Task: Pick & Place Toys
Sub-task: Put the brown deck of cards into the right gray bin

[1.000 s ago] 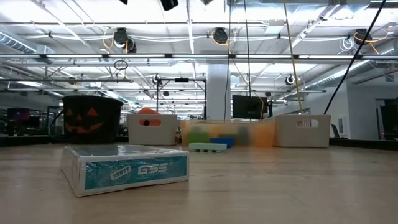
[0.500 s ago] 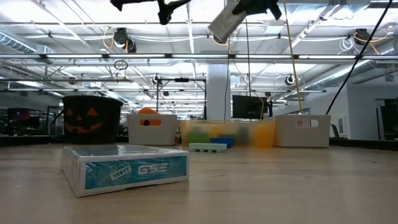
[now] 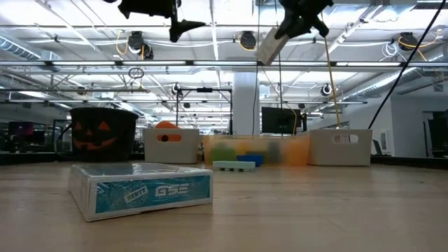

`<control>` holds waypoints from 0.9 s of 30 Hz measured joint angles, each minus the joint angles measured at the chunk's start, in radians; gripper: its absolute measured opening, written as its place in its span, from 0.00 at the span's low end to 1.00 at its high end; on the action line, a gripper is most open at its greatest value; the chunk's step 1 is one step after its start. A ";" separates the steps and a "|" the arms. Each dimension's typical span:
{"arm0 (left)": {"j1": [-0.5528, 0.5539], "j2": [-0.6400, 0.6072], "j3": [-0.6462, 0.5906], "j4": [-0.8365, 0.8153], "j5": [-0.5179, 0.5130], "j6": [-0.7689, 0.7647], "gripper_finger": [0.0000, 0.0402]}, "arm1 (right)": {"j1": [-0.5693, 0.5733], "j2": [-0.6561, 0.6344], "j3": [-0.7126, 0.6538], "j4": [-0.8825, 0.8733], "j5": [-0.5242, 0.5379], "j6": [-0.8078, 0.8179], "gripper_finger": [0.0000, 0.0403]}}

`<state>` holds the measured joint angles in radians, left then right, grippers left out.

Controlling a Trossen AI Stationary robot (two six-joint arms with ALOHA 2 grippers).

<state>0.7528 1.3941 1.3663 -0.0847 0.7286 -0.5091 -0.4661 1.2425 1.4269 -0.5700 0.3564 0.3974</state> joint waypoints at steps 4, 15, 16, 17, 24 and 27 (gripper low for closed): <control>0.055 0.000 0.000 0.000 -0.017 0.064 0.88 | -0.040 0.037 0.054 -0.050 0.024 0.042 0.15; 0.164 0.000 0.000 -0.002 0.040 0.176 0.88 | -0.120 0.173 0.174 -0.107 0.062 0.167 0.13; 0.173 0.000 0.000 -0.002 0.063 0.177 0.88 | -0.128 0.186 0.183 -0.128 0.063 0.170 0.13; 0.181 0.000 0.000 -0.002 0.083 0.176 0.88 | -0.139 0.198 0.189 -0.156 0.063 0.186 0.13; 0.217 0.000 0.000 -0.009 0.191 0.169 0.88 | -0.209 0.247 0.193 -0.490 0.061 0.390 0.13; 0.225 0.000 0.000 -0.039 0.197 0.177 0.88 | -0.206 0.247 0.193 -0.536 0.058 0.412 0.13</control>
<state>0.9780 1.3941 1.3663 -0.1233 0.9257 -0.3321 -0.6718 1.4891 1.6197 -1.1064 0.4149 0.8094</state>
